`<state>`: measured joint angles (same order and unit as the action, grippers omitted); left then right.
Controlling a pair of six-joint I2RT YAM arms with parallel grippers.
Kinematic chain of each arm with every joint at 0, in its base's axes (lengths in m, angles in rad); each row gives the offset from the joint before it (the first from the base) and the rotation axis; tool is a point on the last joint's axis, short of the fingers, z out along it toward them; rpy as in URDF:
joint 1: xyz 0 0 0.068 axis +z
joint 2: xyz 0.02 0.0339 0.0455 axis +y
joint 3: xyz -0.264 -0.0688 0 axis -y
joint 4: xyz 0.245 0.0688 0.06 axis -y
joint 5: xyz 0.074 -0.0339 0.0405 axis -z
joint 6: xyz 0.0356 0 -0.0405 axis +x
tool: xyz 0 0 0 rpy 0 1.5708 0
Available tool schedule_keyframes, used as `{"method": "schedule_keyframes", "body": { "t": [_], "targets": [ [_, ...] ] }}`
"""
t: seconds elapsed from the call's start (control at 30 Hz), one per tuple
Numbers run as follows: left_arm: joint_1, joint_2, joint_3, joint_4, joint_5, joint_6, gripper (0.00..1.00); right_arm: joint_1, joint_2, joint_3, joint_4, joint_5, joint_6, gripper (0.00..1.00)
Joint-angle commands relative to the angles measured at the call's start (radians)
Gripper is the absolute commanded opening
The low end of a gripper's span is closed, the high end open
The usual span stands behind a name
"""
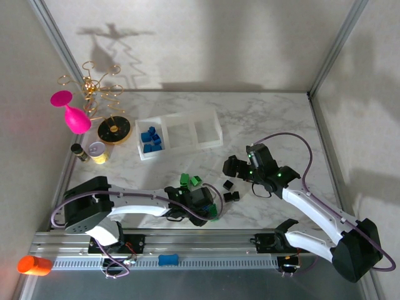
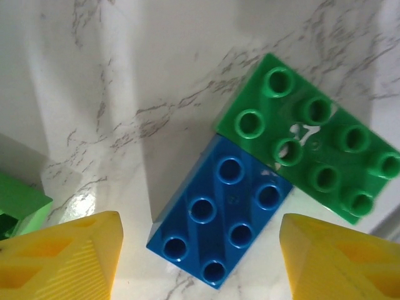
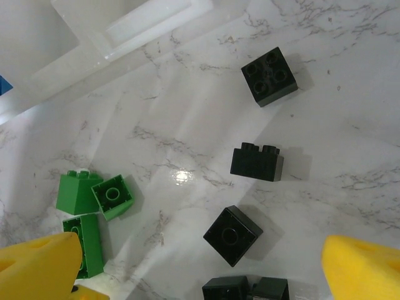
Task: Sort the legos into containers by color
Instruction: Pick up the lego from the middle-left of the table.
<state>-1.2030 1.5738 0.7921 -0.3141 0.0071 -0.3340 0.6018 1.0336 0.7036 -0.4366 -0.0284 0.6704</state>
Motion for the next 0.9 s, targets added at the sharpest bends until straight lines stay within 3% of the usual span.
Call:
{"method": "schedule_keyframes", "body": {
  "t": [0.0,0.5,0.87],
  "targets": [
    [-0.005,0.022,0.027,-0.005,-0.015,0.024,0.64,-0.005,-0.026,-0.009,-0.029,-0.016,0.013,0.99],
    [-0.002,0.019,0.024,0.022,-0.021,0.033,0.39,-0.005,-0.033,-0.025,-0.004,-0.037,0.017,0.99],
    [0.035,-0.018,0.019,0.028,-0.044,0.013,0.34,0.011,-0.087,-0.073,0.044,-0.202,-0.020,0.99]
  ]
}}
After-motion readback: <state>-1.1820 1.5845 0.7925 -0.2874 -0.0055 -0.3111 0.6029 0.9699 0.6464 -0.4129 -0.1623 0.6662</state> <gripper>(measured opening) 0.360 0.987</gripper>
